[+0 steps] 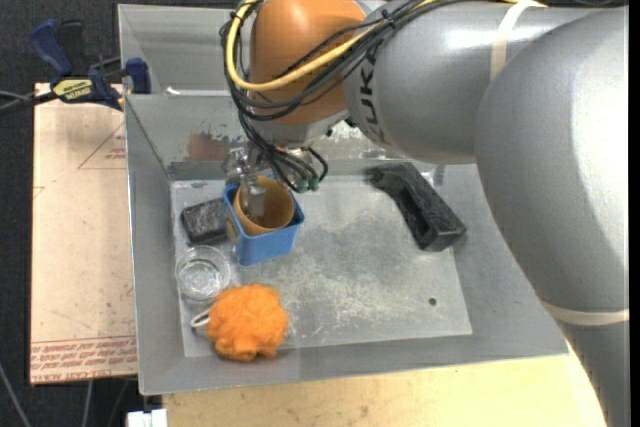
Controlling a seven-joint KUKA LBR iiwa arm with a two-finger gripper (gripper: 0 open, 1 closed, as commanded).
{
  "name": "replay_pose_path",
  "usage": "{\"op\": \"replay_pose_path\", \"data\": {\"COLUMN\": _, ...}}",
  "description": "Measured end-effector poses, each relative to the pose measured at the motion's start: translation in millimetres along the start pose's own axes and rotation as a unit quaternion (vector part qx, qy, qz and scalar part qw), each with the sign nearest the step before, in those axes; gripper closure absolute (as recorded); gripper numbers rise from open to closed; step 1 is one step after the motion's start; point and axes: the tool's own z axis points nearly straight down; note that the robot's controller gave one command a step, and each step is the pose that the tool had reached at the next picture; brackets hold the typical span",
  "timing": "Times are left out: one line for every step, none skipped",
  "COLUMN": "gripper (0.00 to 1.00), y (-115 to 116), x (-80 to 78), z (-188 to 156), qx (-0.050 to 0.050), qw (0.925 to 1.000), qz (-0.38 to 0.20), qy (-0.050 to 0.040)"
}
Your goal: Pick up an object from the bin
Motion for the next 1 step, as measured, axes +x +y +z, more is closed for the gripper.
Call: {"op": "replay_pose_path", "data": {"gripper": 1.0, "y": -11.1, "x": 11.5, "z": -30.1, "qx": -0.001, "qw": 1.0, "qz": -0.005, "qy": 0.0055}}
